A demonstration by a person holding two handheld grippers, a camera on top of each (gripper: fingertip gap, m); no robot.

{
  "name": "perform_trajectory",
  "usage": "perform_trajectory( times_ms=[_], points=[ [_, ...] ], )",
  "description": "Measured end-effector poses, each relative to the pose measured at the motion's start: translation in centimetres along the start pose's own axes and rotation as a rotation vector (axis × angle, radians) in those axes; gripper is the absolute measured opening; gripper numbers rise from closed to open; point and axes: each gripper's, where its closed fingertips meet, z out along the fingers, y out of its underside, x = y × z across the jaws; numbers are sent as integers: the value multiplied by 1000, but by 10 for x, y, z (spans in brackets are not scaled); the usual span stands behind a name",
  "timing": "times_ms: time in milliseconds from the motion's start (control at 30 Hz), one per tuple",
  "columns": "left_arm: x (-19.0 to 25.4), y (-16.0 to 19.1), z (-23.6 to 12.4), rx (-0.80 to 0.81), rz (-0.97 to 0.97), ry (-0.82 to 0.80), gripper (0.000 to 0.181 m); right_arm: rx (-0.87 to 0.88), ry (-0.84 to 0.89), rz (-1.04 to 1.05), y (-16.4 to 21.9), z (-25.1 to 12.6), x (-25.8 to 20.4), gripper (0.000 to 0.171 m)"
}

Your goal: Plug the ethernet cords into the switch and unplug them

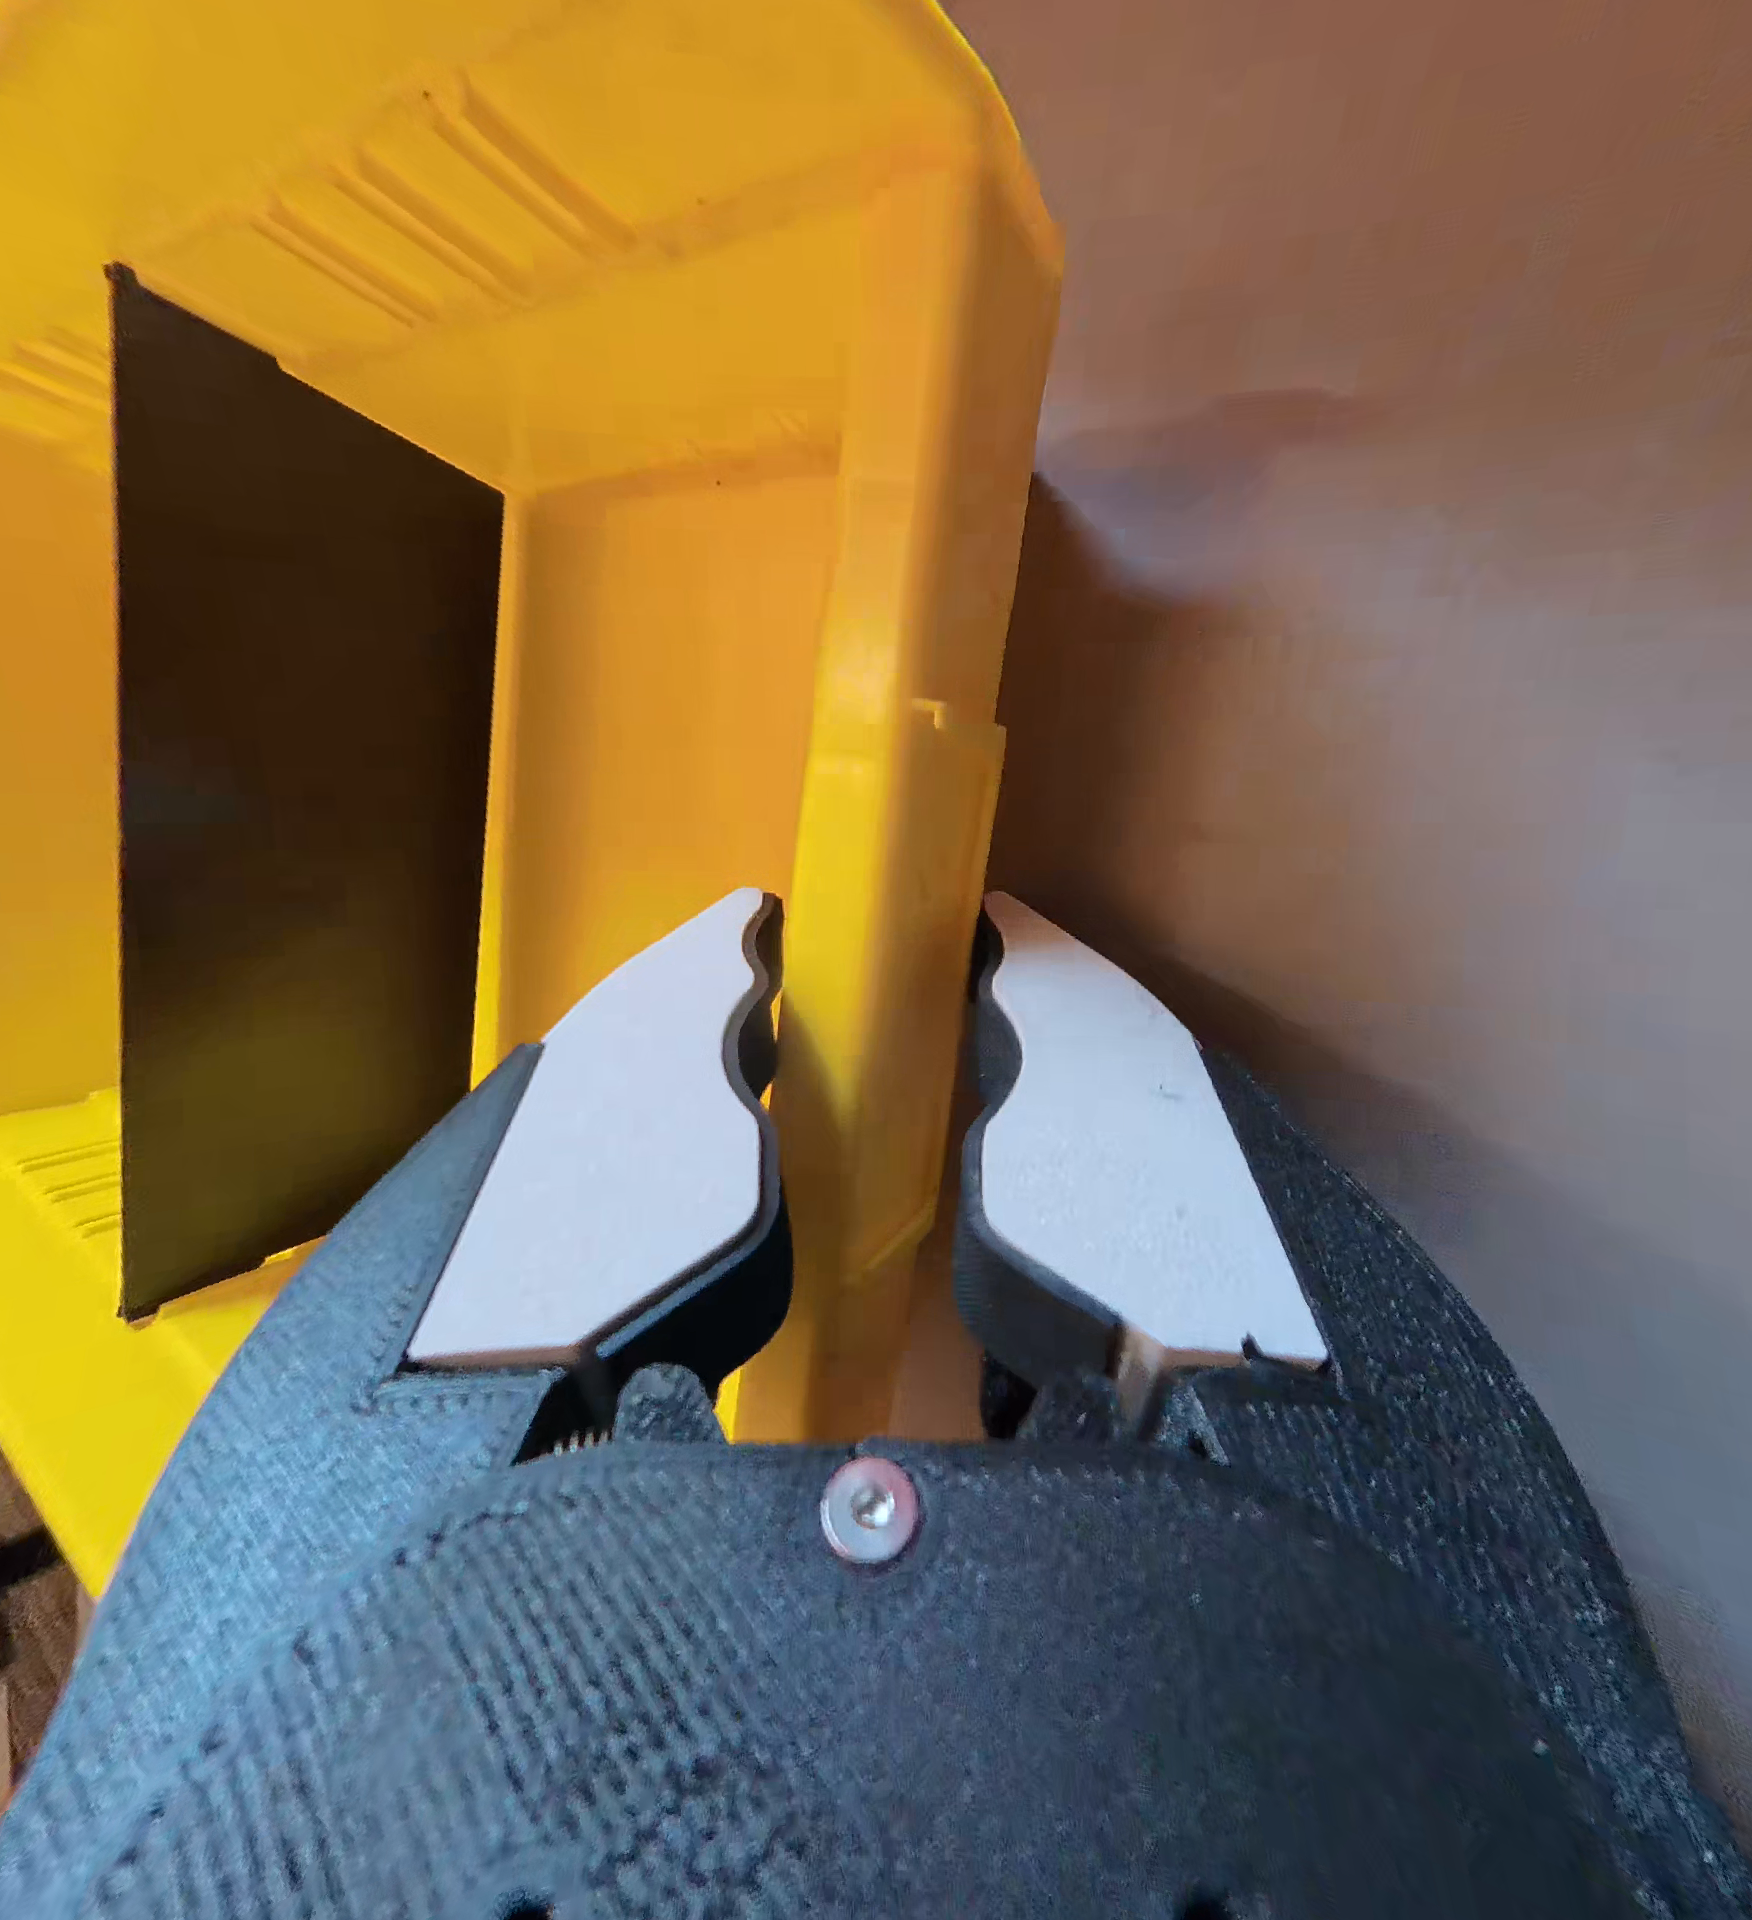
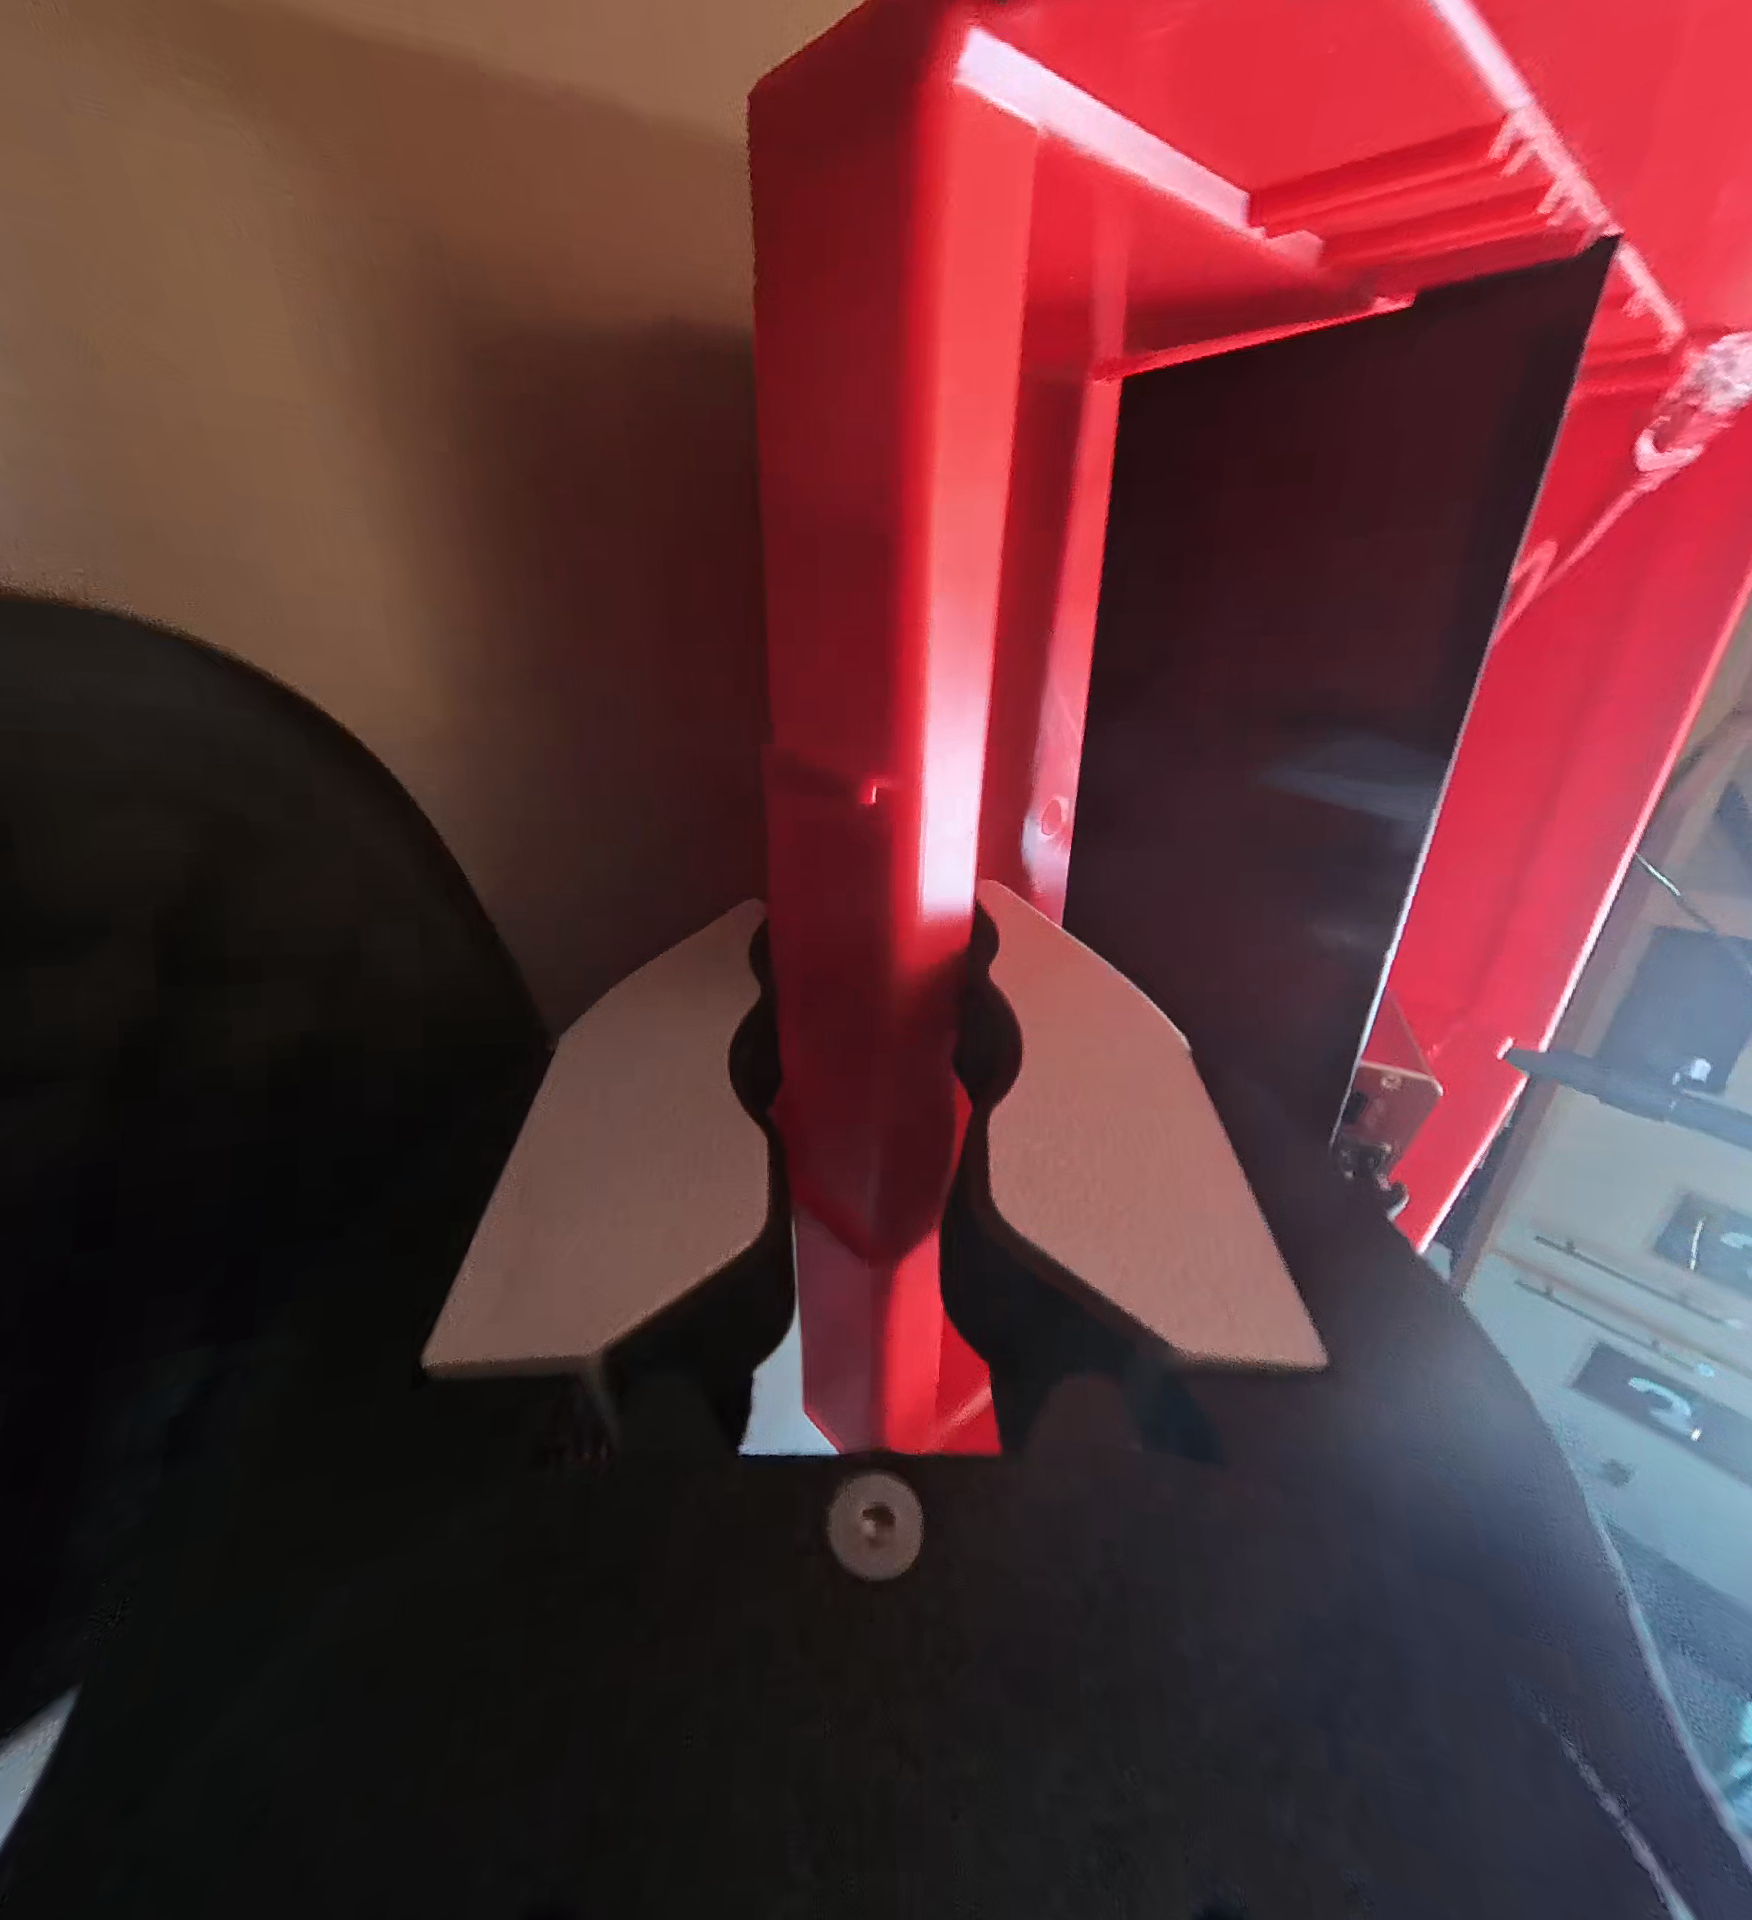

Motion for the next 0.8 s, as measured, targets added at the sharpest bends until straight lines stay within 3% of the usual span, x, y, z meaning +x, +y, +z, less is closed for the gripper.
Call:
perform_trajectory(
  times_ms=[167,267,333,433,567,700,800],
  points=[
    [-10,-47,27,58,62,-42,38,167,70,286,-21,-22,-3,42],
    [-15,-64,12,164,-86,-52,48,365,99,582,-27,-56,-1,41],
    [-12,-82,-14,306,-251,-29,49,427,142,808,-8,-71,-2,35],
    [18,-112,-49,492,-506,131,52,359,176,1063,43,-68,-20,38],
    [59,-139,-68,582,-670,181,57,242,154,1210,86,-45,-40,49],
    [72,-157,-68,649,-850,144,54,332,116,1259,79,-41,-22,51],
    [73,-171,-48,648,-903,136,54,398,123,1328,79,-34,-2,57]
  ],
)
